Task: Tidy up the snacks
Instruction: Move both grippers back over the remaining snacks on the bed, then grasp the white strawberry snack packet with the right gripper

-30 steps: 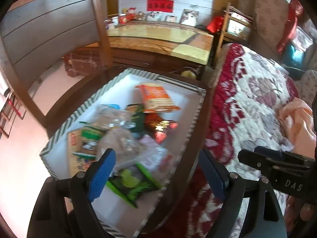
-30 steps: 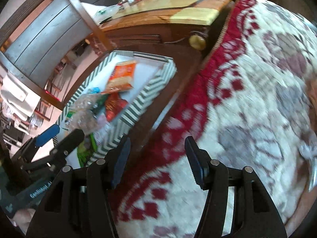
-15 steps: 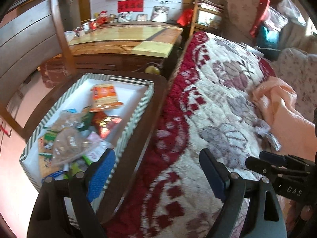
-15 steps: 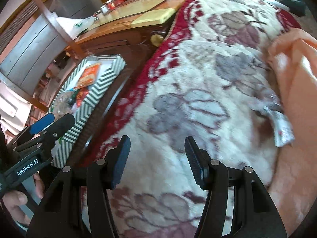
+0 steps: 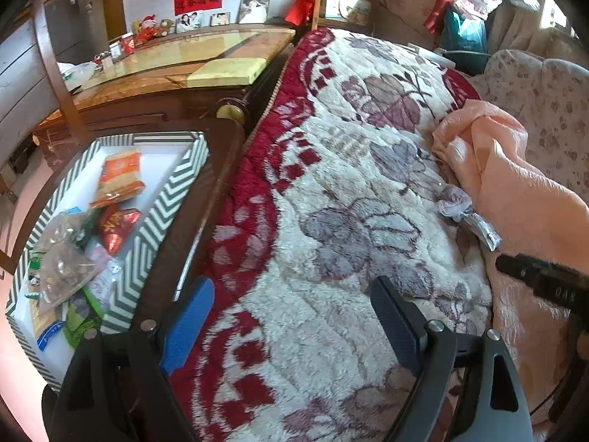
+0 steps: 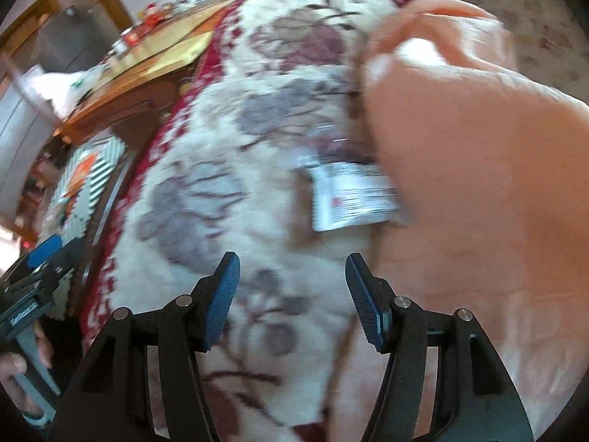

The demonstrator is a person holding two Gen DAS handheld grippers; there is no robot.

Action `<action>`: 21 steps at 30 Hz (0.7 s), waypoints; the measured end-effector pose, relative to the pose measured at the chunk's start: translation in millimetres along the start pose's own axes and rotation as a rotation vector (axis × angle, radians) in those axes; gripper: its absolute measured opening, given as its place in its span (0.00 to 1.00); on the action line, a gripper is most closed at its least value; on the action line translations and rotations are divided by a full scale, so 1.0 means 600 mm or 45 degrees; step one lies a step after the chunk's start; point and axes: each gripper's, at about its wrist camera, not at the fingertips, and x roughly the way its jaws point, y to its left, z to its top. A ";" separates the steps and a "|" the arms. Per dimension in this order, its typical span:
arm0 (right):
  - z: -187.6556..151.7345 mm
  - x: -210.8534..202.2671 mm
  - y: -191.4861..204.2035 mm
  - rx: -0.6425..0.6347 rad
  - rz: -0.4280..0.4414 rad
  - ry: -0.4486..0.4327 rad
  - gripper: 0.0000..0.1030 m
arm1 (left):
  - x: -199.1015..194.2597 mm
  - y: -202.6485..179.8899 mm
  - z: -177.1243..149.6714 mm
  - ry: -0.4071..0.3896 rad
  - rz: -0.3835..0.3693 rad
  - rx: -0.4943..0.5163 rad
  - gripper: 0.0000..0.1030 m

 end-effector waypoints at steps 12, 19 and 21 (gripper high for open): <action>0.065 0.041 -0.024 -0.021 -0.027 0.018 0.61 | 0.037 -0.015 0.012 0.065 -0.010 0.020 0.86; 0.091 0.097 -0.056 0.000 -0.046 0.106 0.63 | 0.056 -0.020 0.020 0.088 -0.002 0.026 0.86; 0.094 0.105 -0.060 0.013 -0.014 0.123 0.64 | 0.063 -0.022 0.020 0.101 0.002 0.029 0.86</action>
